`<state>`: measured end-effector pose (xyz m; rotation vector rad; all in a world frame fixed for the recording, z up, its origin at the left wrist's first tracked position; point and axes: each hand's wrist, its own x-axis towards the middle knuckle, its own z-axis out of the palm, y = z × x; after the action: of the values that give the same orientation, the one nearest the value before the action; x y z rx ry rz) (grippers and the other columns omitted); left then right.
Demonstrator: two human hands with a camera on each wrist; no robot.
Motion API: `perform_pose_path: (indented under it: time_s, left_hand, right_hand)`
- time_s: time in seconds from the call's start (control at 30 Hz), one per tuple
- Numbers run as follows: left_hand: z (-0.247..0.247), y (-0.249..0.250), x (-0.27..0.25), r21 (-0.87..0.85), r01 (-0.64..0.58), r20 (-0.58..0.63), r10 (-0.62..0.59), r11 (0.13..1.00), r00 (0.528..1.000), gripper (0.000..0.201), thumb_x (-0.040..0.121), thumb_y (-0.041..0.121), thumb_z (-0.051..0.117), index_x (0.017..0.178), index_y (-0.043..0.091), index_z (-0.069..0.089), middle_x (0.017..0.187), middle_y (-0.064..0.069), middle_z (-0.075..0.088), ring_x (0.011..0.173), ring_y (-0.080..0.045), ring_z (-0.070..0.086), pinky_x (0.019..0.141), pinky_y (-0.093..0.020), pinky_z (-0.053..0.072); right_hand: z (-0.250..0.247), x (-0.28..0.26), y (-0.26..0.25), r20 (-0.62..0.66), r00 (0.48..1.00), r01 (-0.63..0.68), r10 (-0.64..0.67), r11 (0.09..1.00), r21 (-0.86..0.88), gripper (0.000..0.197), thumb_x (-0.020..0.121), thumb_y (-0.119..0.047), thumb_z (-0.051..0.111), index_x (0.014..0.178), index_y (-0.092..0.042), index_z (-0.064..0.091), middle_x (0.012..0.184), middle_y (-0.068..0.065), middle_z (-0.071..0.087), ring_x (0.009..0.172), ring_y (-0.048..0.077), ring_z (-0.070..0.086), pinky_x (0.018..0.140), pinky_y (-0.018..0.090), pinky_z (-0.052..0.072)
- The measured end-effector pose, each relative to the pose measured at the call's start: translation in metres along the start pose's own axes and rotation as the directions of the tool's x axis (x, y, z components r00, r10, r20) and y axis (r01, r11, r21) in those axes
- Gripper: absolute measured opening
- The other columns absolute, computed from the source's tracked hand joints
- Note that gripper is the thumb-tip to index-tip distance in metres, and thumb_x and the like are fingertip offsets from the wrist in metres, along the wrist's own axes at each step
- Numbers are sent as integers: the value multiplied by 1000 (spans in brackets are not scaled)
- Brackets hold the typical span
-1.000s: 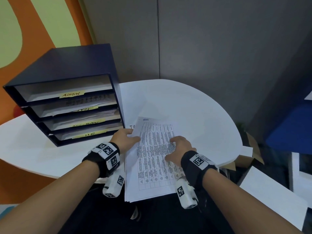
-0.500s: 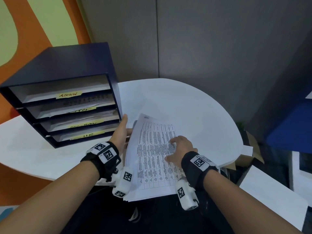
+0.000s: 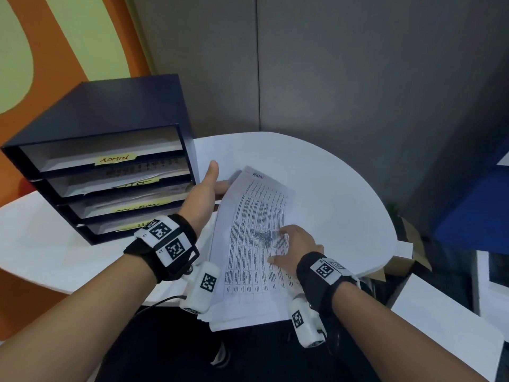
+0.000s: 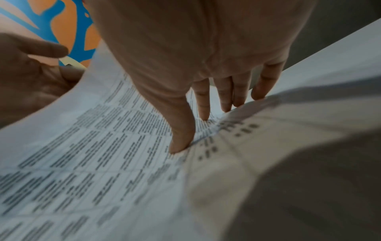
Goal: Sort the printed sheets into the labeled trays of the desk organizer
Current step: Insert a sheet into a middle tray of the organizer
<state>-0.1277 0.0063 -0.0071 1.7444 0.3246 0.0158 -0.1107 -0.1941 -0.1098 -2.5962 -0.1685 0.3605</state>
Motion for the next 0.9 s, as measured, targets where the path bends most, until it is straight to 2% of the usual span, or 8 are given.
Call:
perform_pose_path:
  time_s: [0.1, 0.17, 0.27, 0.33, 0.43, 0.6, 0.7, 0.9]
  left_hand:
    - [-4, 16, -3, -8, -77, -6, 77, 997, 997, 82, 97, 69, 15, 94, 22, 82, 115, 23, 71, 111, -17, 66, 115, -52, 33]
    - [-8, 27, -5, -62, -119, -7, 119, 991, 993, 80, 101, 63, 17, 92, 17, 82, 119, 29, 67, 109, -17, 63, 117, -50, 30]
    - [-16, 35, -6, -59, -151, 12, 152, 987, 988, 79, 100, 63, 18, 94, 16, 82, 124, 29, 65, 109, -10, 66, 117, -48, 30]
    - [-19, 35, -6, -41, -165, 4, 165, 985, 986, 77, 99, 65, 20, 96, 19, 82, 123, 28, 66, 117, -8, 62, 116, -49, 31]
    - [-24, 33, -5, -39, -187, -77, 184, 982, 980, 69, 93, 71, 30, 94, 26, 82, 123, 18, 69, 123, -14, 59, 115, -52, 33]
    - [-34, 44, -9, -30, -241, -219, 228, 970, 949, 58, 91, 67, 41, 93, 25, 81, 115, 13, 73, 114, -19, 65, 108, -52, 42]
    - [-37, 57, -16, -65, -286, -243, 263, 956, 934, 50, 99, 53, 44, 101, 16, 77, 98, 9, 78, 91, -14, 74, 90, -39, 54]
    - [-53, 77, -25, -127, -386, -334, 327, 914, 884, 40, 101, 40, 49, 106, 8, 73, 83, 1, 78, 69, -9, 71, 56, -18, 51]
  right_hand:
    - [1, 0, 1, -9, 1000, -3, 2, 1000, -4, 70, 75, -46, 75, 135, -32, 42, 143, -15, 40, 132, 9, 39, 103, 36, 28]
    - [2, 0, 1, -6, 1000, 4, -4, 1000, -10, 71, 75, -48, 75, 135, -31, 42, 141, -15, 41, 131, 9, 39, 102, 36, 29]
    - [2, 0, 0, -13, 1000, 6, -6, 1000, -16, 70, 74, -50, 75, 133, -29, 44, 137, -14, 44, 129, 9, 40, 100, 36, 30]
    - [2, 0, -1, -1, 1000, -6, 6, 1000, -28, 73, 73, -51, 75, 135, -28, 44, 145, -10, 39, 134, 10, 36, 105, 39, 27]
    - [1, 1, 1, 44, 999, -22, 25, 998, -64, 84, 72, -54, 74, 143, -28, 38, 157, -7, 22, 144, 11, 21, 113, 42, 20]
    - [0, 2, 3, 56, 998, -32, 35, 997, -65, 85, 70, -55, 75, 142, -29, 38, 157, -8, 23, 143, 11, 23, 112, 43, 22]
    - [-2, 1, 4, 68, 997, -23, 28, 997, -78, 83, 72, -52, 76, 142, -29, 38, 157, -9, 20, 144, 11, 21, 112, 42, 21]
    - [-4, 0, 3, 65, 996, -51, 55, 997, -61, 78, 70, -51, 78, 136, -32, 42, 154, -11, 26, 139, 11, 31, 111, 42, 27]
